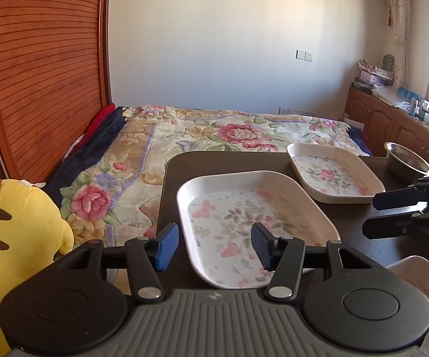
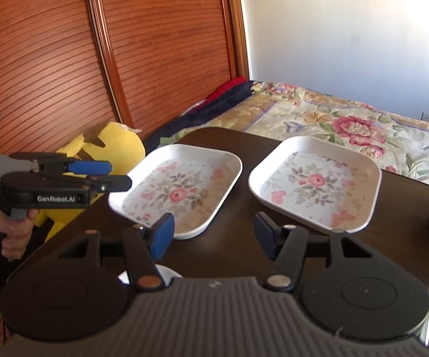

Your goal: Organize plates and bowls

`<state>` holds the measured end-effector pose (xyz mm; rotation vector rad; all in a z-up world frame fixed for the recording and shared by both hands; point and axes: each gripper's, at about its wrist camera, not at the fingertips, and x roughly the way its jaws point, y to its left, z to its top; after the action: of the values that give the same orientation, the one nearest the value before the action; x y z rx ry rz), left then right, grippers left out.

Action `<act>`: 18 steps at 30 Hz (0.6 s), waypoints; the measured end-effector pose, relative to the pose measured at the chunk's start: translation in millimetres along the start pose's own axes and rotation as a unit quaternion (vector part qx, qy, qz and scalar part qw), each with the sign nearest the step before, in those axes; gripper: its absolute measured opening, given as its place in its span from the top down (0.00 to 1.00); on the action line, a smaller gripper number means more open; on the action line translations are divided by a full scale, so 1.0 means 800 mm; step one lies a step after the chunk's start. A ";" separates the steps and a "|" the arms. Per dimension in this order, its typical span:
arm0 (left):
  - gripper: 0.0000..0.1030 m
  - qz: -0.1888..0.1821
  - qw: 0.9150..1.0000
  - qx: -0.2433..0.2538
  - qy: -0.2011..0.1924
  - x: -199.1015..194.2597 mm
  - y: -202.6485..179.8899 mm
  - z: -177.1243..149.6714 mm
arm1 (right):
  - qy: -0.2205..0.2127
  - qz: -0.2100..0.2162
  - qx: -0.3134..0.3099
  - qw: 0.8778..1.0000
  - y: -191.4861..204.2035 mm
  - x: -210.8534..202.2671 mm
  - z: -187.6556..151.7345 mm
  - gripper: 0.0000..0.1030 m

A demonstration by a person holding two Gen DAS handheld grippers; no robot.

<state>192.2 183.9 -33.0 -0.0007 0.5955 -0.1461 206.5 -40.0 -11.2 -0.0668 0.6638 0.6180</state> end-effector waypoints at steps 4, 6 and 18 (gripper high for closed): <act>0.45 0.000 1.000 0.000 0.007 0.014 0.005 0.003 | 0.013 0.009 0.014 1.000 -0.005 0.019 0.009 0.42; 0.47 0.000 1.000 0.001 0.009 0.019 0.007 0.003 | 0.019 0.015 0.018 1.000 -0.006 0.028 0.013 0.42; 0.66 0.003 1.000 -0.008 0.024 0.040 0.017 0.001 | 0.047 0.033 0.025 0.998 -0.010 0.064 0.021 0.68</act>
<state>220.7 193.2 -50.7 -0.0110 0.6442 -0.1366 251.6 -15.9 -29.1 -0.0266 0.7743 0.6638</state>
